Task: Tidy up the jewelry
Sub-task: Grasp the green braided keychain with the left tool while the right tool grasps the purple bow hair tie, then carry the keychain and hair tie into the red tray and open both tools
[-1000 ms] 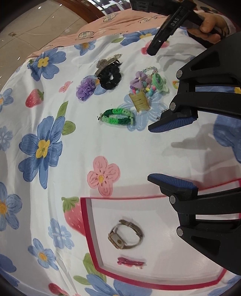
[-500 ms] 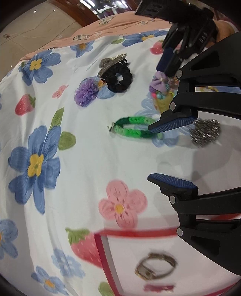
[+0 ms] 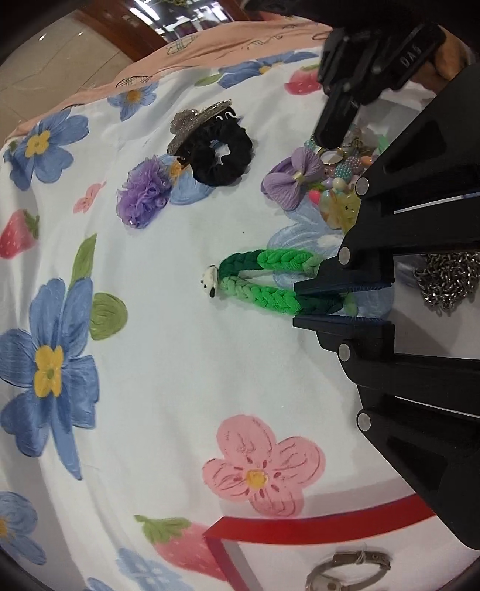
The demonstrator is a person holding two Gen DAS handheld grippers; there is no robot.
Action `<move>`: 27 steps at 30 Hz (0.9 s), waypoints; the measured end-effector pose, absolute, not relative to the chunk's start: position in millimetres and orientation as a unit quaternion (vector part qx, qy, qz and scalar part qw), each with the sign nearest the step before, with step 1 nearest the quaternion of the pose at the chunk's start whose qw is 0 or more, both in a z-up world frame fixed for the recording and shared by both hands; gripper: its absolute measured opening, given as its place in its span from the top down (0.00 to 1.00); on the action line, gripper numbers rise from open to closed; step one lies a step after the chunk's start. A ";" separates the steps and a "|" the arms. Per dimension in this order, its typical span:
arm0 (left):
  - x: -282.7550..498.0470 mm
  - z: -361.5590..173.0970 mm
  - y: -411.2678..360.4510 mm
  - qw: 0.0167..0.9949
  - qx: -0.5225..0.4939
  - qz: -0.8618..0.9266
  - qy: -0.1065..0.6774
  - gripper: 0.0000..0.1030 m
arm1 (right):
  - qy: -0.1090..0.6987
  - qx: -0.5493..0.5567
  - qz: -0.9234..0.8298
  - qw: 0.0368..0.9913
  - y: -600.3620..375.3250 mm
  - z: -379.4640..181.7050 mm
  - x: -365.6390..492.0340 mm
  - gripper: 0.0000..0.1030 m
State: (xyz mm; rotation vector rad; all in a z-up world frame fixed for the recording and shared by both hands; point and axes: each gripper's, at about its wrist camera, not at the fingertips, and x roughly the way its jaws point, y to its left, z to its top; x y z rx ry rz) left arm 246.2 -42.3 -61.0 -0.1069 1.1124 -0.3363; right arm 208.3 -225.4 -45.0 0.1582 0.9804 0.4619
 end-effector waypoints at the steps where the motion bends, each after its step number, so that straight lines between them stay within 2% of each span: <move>1: 245.4 -59.9 -42.1 0.835 -0.051 -0.160 0.524 0.91 | 0.463 0.074 0.221 0.855 -225.2 -42.4 207.6 1.00; 2: 244.4 -58.8 -41.2 0.835 -0.052 -0.161 0.523 0.91 | 0.460 0.070 0.220 0.857 -224.3 -39.3 206.8 1.00; 5: 239.6 -53.7 -36.9 0.839 -0.058 -0.160 0.517 0.91 | 0.455 0.062 0.214 0.862 -222.4 -34.6 208.7 0.80; 6: 238.7 -52.1 -36.5 0.840 -0.060 -0.159 0.516 0.91 | 0.454 0.063 0.215 0.862 -222.1 -34.2 210.5 0.64; 7: 236.1 -49.6 -33.5 0.841 -0.063 -0.159 0.513 0.91 | 0.452 0.063 0.218 0.863 -220.9 -33.8 212.2 0.60; 10: 232.4 -44.2 -28.1 0.844 -0.071 -0.156 0.508 0.91 | 0.453 0.046 0.217 0.864 -212.1 -36.4 220.5 0.60; 14: 223.6 -36.9 -16.5 0.848 -0.080 -0.152 0.501 0.91 | 0.470 0.021 0.211 0.857 -200.7 -48.4 232.0 0.67; 15: 221.4 -35.2 -13.9 0.849 -0.081 -0.151 0.500 0.91 | 0.473 0.014 0.207 0.857 -198.9 -51.5 234.1 0.83; 16: 219.1 -33.1 -10.5 0.851 -0.083 -0.149 0.497 0.91 | 0.475 0.011 0.203 0.856 -198.3 -53.5 234.8 0.89; 27: 183.1 -9.5 27.9 0.866 -0.113 -0.123 0.471 0.92 | 0.432 0.063 0.224 0.871 -200.2 -17.0 213.3 0.90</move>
